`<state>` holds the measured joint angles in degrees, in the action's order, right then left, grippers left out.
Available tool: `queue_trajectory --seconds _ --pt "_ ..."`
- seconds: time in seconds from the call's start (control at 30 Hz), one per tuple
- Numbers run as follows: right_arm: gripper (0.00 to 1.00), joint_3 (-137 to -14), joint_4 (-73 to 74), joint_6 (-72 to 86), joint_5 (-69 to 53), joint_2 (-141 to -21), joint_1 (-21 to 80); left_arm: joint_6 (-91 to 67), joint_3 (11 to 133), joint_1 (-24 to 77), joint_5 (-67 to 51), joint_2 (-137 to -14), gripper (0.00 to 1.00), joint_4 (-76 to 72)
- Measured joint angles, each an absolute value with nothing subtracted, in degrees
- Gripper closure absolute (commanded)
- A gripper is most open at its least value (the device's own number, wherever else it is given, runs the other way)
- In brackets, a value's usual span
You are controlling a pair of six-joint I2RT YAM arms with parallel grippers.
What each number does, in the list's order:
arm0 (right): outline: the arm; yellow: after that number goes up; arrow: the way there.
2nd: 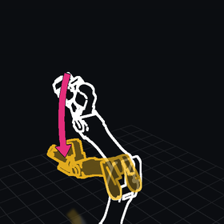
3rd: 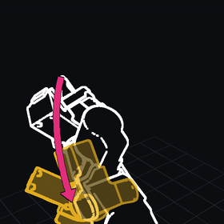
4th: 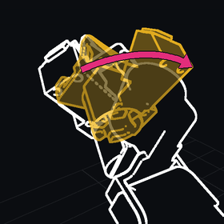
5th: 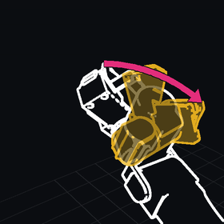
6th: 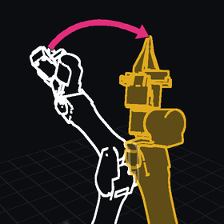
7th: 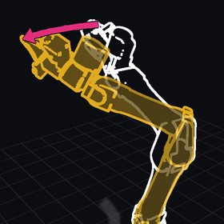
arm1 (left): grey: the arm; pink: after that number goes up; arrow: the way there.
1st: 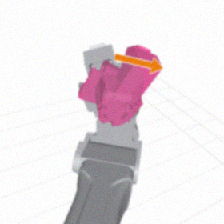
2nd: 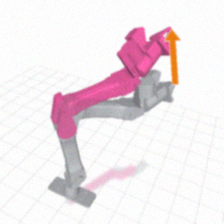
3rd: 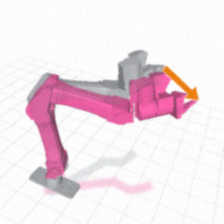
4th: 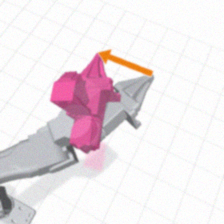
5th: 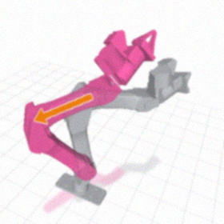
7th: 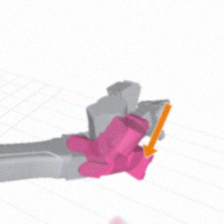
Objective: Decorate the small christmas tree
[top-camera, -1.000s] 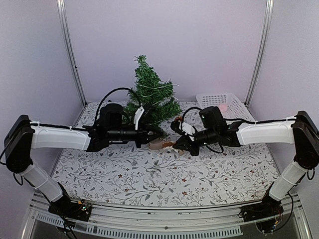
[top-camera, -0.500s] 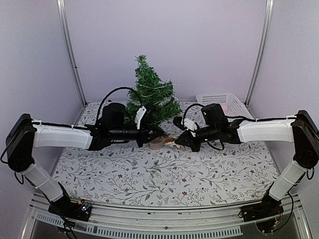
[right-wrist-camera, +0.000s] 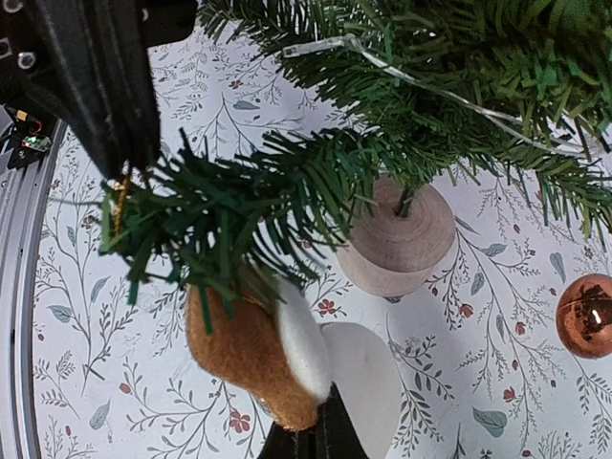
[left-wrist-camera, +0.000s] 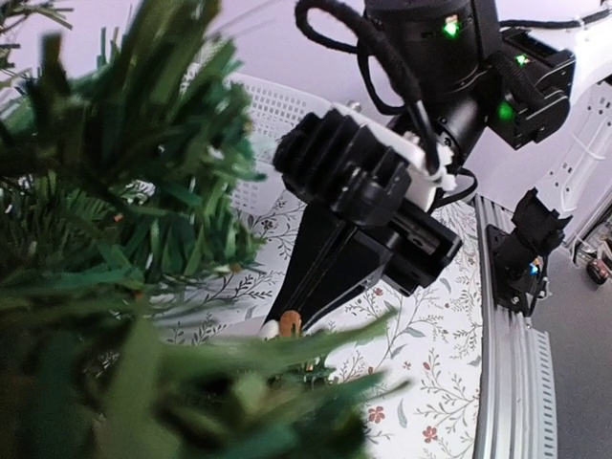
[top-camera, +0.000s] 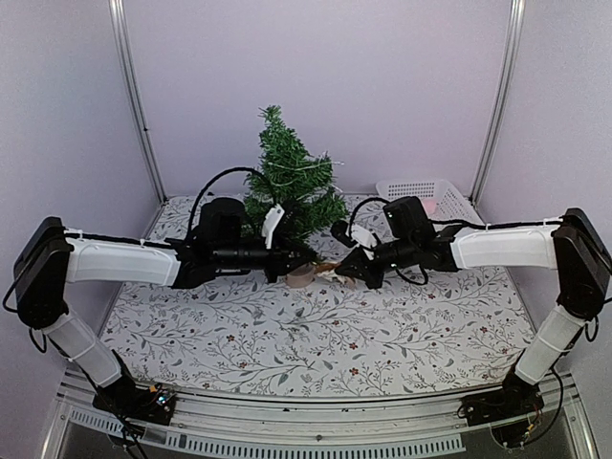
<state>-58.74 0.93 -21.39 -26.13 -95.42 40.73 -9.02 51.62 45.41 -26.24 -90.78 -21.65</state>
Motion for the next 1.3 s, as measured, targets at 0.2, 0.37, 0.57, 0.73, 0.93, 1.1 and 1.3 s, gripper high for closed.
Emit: queue_trajectory --seconds 0.2,0.37,0.57,0.73,0.93,1.1,1.3 --pt "1.00 -62.8 2.8 -20.6 -27.3 -99.1 40.7 -9.0 52.1 45.6 -25.5 -90.8 1.00 -21.1" --pt "1.00 -63.1 3.8 -20.3 -28.0 -99.2 40.7 -9.0 52.8 45.7 -23.5 -91.3 1.00 -20.0" --pt "1.00 -63.1 5.7 -20.3 -28.9 -99.1 40.7 -9.0 53.0 45.8 -20.5 -92.1 1.00 -17.9" --pt "1.00 -63.2 6.9 -20.3 -29.4 -97.8 40.7 -9.0 53.0 45.8 -18.0 -92.1 1.00 -16.8" --pt "1.00 -64.2 7.1 -19.9 -29.1 -97.4 40.7 -9.0 52.9 45.9 -17.3 -92.0 1.00 -17.1" --pt "1.00 -67.3 7.4 -18.0 -28.2 -100.6 40.7 -8.6 51.3 46.0 -17.8 -91.4 1.00 -18.4" --pt "1.00 -69.7 9.0 -16.4 -27.6 -105.4 40.7 -8.1 50.5 46.9 -18.4 -90.8 1.00 -19.1"
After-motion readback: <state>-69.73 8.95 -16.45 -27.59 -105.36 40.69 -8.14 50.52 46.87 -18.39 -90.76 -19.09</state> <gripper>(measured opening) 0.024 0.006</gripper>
